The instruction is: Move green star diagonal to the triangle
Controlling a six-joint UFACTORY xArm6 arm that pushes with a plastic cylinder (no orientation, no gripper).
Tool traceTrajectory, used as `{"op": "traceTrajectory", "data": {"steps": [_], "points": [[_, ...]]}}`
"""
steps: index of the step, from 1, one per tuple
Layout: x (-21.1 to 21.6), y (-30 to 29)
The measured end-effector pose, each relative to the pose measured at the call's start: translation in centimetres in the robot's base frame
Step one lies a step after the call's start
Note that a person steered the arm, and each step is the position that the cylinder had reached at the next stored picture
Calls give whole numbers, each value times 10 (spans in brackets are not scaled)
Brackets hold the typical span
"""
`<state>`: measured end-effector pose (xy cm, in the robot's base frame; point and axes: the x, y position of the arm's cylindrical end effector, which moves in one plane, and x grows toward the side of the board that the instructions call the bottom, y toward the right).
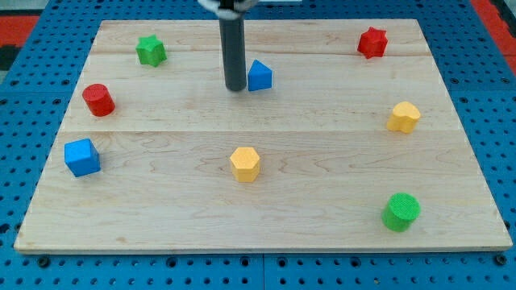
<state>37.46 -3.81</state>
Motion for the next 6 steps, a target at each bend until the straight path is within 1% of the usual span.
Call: {"op": "traceTrajectory", "data": {"steps": [1, 2, 3, 4, 5, 6], "points": [[-26, -50], [-20, -160], [-60, -194], [-61, -233], [-84, -243], [-88, -178]]}}
